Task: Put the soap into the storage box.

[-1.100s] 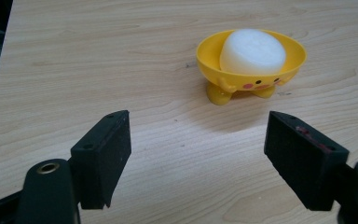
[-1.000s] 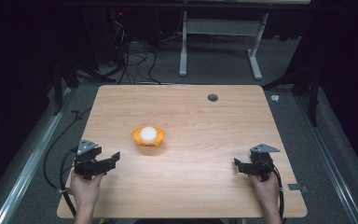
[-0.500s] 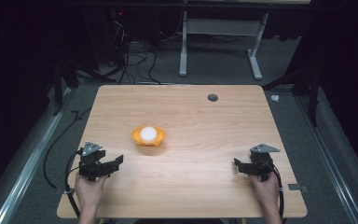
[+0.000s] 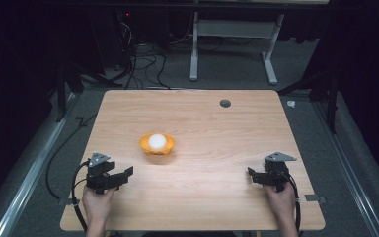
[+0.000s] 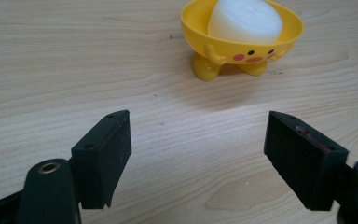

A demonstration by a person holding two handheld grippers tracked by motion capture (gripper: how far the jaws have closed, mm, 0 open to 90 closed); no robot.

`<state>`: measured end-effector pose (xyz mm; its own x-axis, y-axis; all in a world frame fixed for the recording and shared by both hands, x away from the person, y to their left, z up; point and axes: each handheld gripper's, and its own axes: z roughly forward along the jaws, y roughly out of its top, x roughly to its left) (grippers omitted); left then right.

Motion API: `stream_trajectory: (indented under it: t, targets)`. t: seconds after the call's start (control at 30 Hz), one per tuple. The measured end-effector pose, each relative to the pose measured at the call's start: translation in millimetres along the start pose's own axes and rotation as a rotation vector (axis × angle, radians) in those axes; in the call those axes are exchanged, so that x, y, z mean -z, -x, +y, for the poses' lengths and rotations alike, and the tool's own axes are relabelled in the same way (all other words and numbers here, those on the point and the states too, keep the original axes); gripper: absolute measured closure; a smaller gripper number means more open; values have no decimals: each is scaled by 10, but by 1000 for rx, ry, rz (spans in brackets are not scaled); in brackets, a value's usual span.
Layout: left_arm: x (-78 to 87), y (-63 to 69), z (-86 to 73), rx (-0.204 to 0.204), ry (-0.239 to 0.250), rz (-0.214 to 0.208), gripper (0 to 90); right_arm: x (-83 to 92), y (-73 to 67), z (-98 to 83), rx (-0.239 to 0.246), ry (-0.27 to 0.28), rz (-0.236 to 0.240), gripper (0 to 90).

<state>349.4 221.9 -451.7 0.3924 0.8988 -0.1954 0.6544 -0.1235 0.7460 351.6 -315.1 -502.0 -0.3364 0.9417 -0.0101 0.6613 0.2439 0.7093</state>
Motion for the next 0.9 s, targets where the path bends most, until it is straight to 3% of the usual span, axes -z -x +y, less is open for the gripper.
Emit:
stream_trajectory:
  t: [0.13, 0.37, 0.43, 0.5, 0.9]
  targets:
    - [-43, 22, -30, 6, -9, -27, 234, 0, -1, 0, -1, 0, 0, 198]
    - [-241, -19, -16, -22, -56, -14, 234, -14, -1, 13, -2, 2, -4, 203]
    - [-298, -12, -45, -51, -78, -4, 235, -21, 1, 20, 4, 1, -3, 203]
    - [-338, -9, -92, -48, -88, -5, 236, -21, 0, 20, 3, 1, -3, 203]
    - [-464, 46, -176, -49, -89, 4, 236, -21, 0, 19, 2, 1, -4, 203]
